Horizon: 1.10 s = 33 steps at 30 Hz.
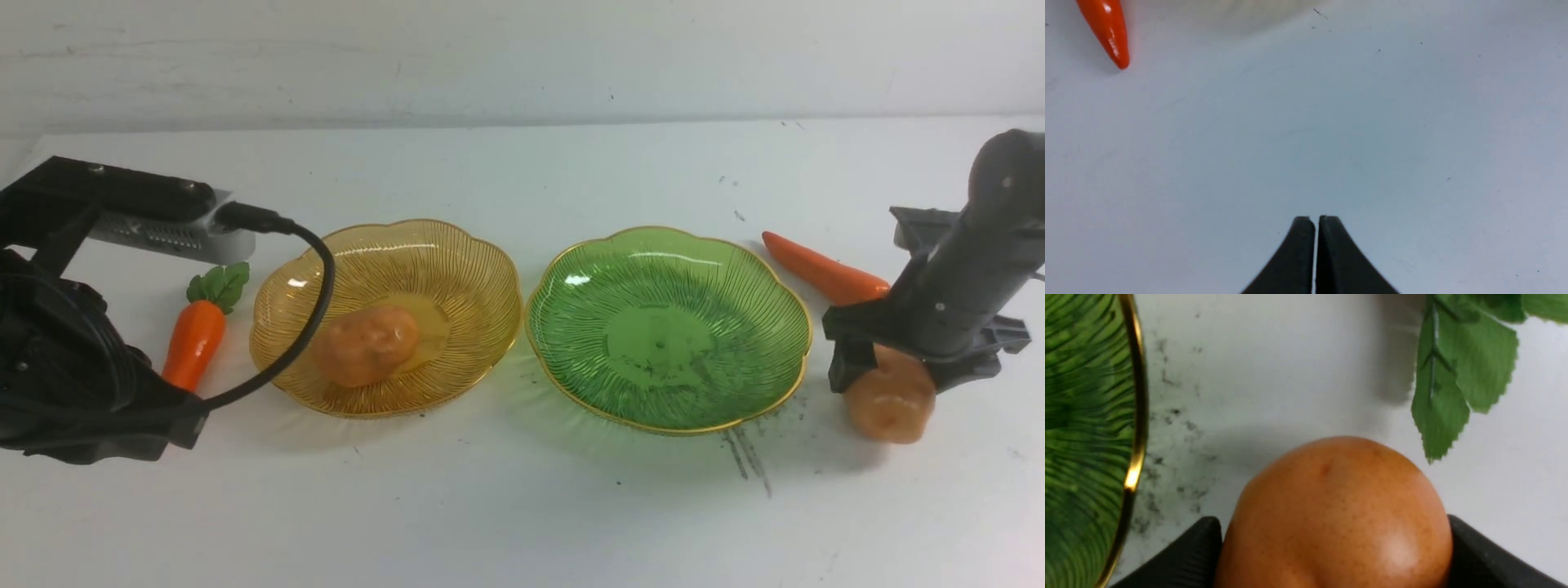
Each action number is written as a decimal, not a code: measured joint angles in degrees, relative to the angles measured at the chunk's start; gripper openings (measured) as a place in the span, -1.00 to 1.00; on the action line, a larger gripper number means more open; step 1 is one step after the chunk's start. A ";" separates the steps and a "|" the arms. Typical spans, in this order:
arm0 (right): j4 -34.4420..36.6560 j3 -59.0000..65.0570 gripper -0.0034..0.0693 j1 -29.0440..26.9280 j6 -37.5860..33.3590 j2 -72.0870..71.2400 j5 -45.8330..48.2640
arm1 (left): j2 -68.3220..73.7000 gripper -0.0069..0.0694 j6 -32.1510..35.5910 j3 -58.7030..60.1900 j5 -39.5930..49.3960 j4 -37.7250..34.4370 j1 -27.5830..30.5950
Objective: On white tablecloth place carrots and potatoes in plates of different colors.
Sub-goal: 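Pick up the potato from the right side of the table and place it in a plate with the right gripper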
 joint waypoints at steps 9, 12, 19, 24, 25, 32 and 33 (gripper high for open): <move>13.41 -10.03 0.74 4.74 -3.84 -10.02 1.42 | -0.34 -0.83 -1.74 0.18 -2.55 1.45 0.00; 19.26 -13.94 0.74 10.42 -8.93 -7.73 -0.54 | -0.38 -0.83 -2.36 0.22 -3.87 1.45 0.00; 23.45 -25.76 0.74 22.93 -12.85 4.77 -4.90 | -0.38 -0.83 -2.81 0.22 -4.07 1.56 0.00; 23.77 -36.90 0.74 28.39 -11.76 16.14 -6.10 | -0.38 -0.83 -2.81 0.22 -3.67 1.56 0.00; 23.77 -38.37 0.74 28.79 -11.60 17.65 -6.04 | -0.38 -0.83 -2.81 0.22 -3.49 1.56 0.00; 22.79 -46.47 0.74 29.70 -8.65 25.90 -4.17 | -0.38 -0.83 -2.81 0.22 -1.69 1.56 0.00; 22.48 -46.90 0.74 29.70 -8.10 26.35 -3.97 | -0.38 -0.83 -2.81 0.22 -1.37 1.56 0.00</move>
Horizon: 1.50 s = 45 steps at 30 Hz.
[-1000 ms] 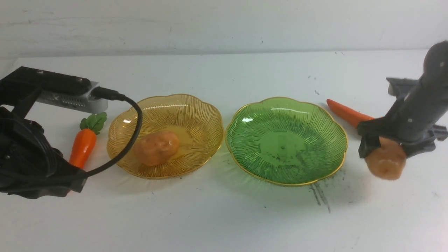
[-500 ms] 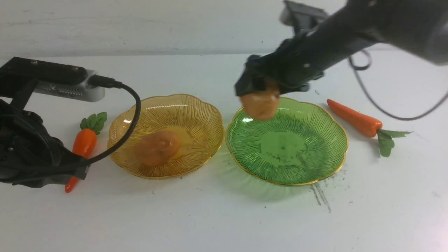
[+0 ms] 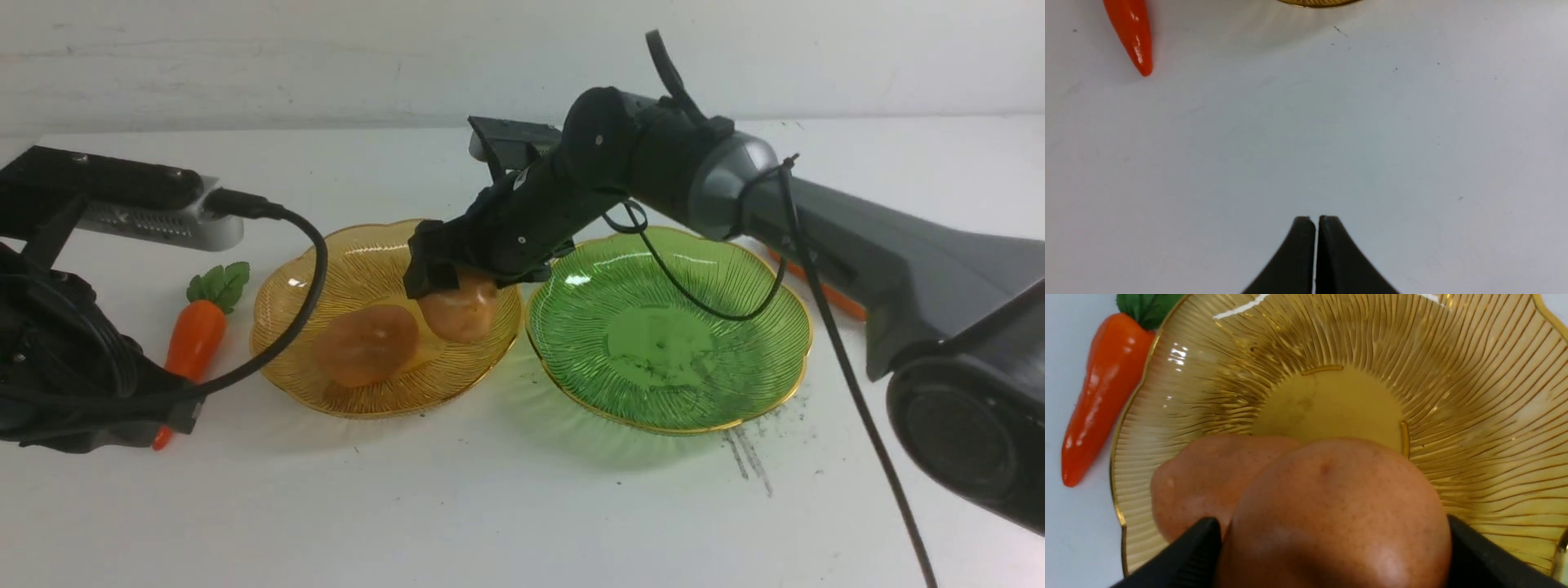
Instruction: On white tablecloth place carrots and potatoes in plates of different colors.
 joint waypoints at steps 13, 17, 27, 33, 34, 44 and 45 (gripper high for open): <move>-4.88 -0.59 1.00 -0.06 1.95 -0.97 4.23 | 0.00 -0.83 0.00 0.00 0.52 0.00 0.00; -13.98 -0.59 0.95 -0.24 1.49 -5.11 7.34 | 0.00 -0.83 0.00 0.00 0.98 0.00 0.00; -39.52 -1.09 -0.51 -12.62 2.65 -14.92 18.05 | 0.00 -0.83 -0.02 0.00 0.97 0.00 0.00; -30.52 -1.04 -0.88 -27.53 -1.46 -10.97 18.78 | 0.00 -0.83 -0.02 0.00 0.97 0.00 0.00; -28.51 -1.04 -0.85 -28.72 -3.09 -9.73 18.78 | 0.00 -0.83 -0.02 0.00 0.97 0.00 0.00; -26.07 -0.99 0.05 -31.01 -6.72 -2.48 18.86 | 0.00 -0.83 -0.02 0.00 0.97 0.00 0.00; -26.13 -0.99 0.28 -31.01 -6.79 -1.50 18.79 | 0.00 -0.83 -0.02 0.00 0.97 0.00 0.00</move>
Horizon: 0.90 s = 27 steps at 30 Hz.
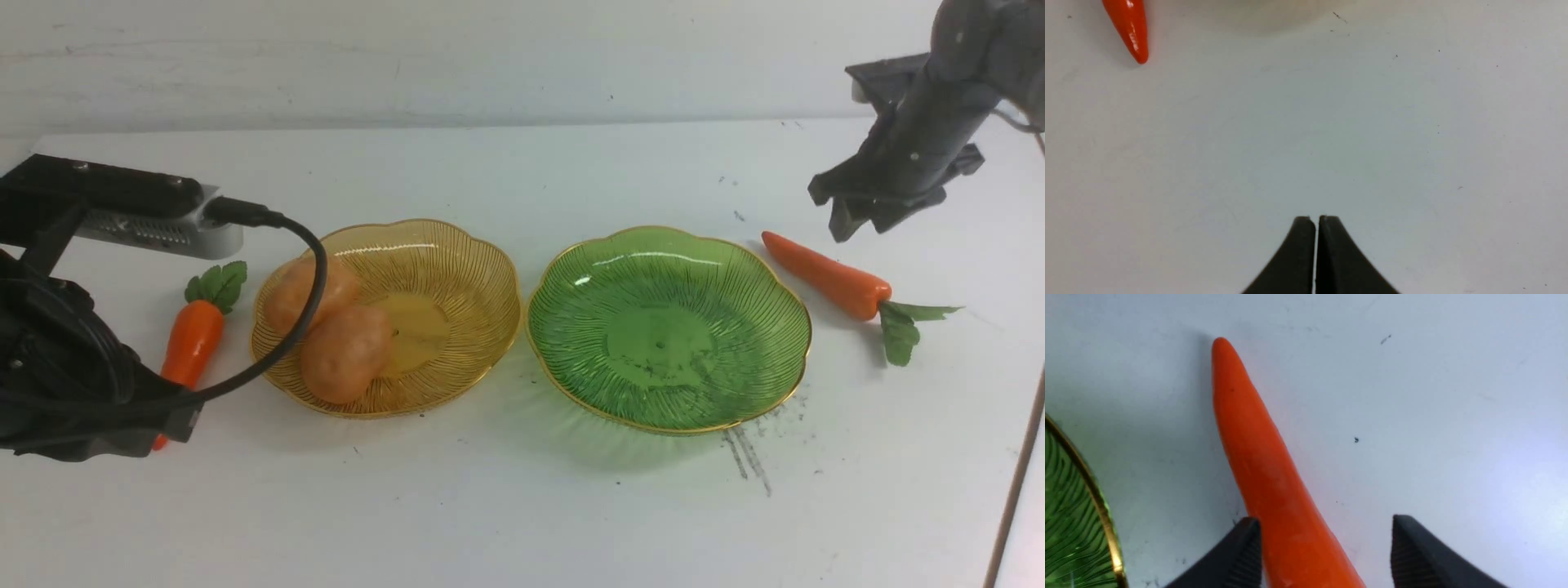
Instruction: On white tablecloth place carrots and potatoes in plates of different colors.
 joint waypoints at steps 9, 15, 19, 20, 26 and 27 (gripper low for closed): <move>0.15 0.00 0.84 0.00 -0.05 4.75 -0.13 | 0.00 -0.83 0.00 0.00 0.00 0.00 0.00; 0.78 0.00 0.47 0.00 0.92 5.24 -0.36 | 0.00 -0.83 -0.41 0.00 0.00 0.00 0.00; 0.88 0.00 -0.19 0.00 3.42 4.95 -0.38 | 0.00 -0.83 -1.30 0.00 0.00 0.00 0.00; 0.88 0.00 -0.15 0.00 4.43 4.57 -0.38 | 0.00 -0.83 -1.30 0.00 0.00 0.00 0.00; 3.36 0.07 -0.14 0.00 8.74 -3.05 -0.32 | 0.00 -0.83 -1.93 0.00 0.00 0.02 0.00; 4.49 0.07 -0.14 0.00 8.74 -4.01 -0.32 | 0.00 -0.83 -1.93 0.00 0.00 0.02 0.00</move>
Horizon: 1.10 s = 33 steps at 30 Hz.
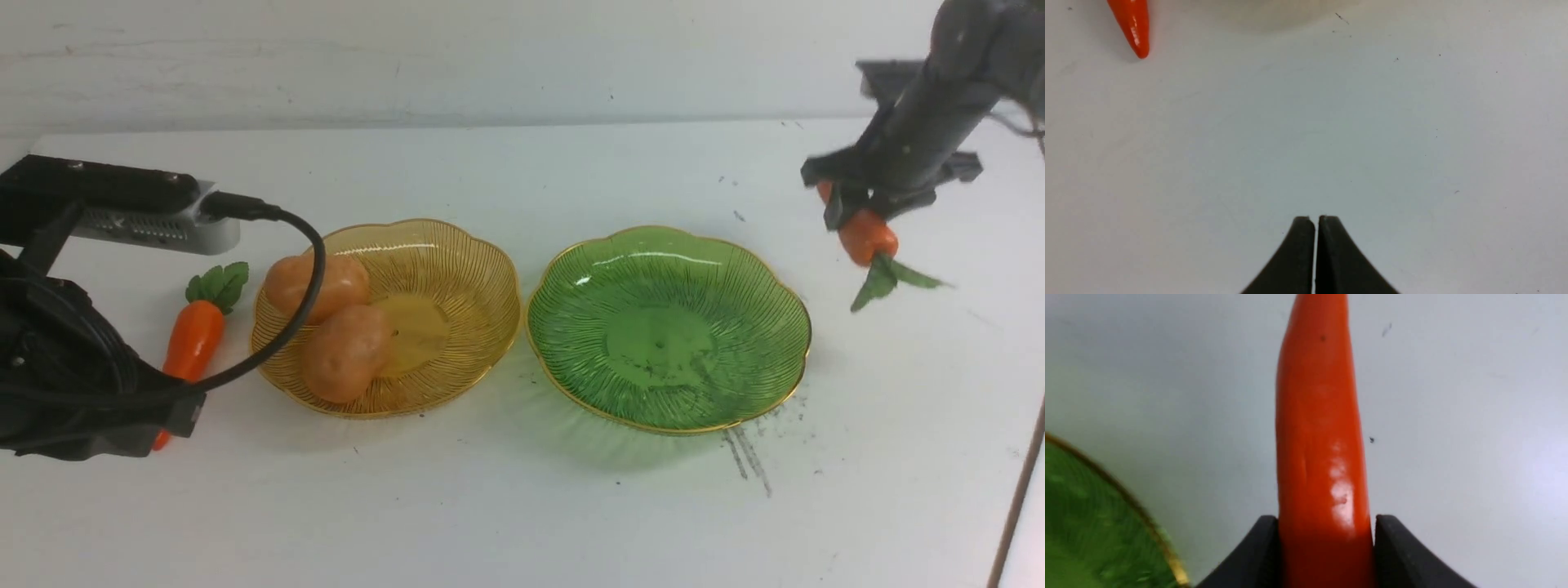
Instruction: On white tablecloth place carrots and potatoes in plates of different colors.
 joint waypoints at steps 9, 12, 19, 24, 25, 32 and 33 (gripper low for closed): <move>11.89 -0.41 -0.14 8.29 -1.08 -7.87 0.19 | 0.00 -0.83 -0.06 0.00 -0.05 0.18 0.00; 5.81 -0.25 -0.14 13.06 -1.08 -4.69 0.31 | 0.00 -0.83 -0.06 0.00 -0.10 0.18 0.00; -0.61 0.03 0.31 16.26 2.34 0.00 0.44 | 0.00 -0.83 -0.06 0.00 0.00 0.18 0.00; -1.98 3.57 0.66 16.09 3.82 -1.34 0.22 | 0.00 -0.83 -1.14 0.00 0.00 2.44 0.00; -1.87 4.80 0.67 16.09 3.82 -2.34 0.22 | 0.00 -0.83 -1.87 0.00 0.00 3.51 0.00; 0.25 16.14 0.27 16.09 3.15 -20.68 0.22 | 1.34 -0.83 -8.12 0.00 -0.79 9.77 5.51; 0.30 18.01 0.14 16.09 3.09 -23.56 0.22 | 1.98 -0.83 -8.19 0.00 -1.28 9.77 6.81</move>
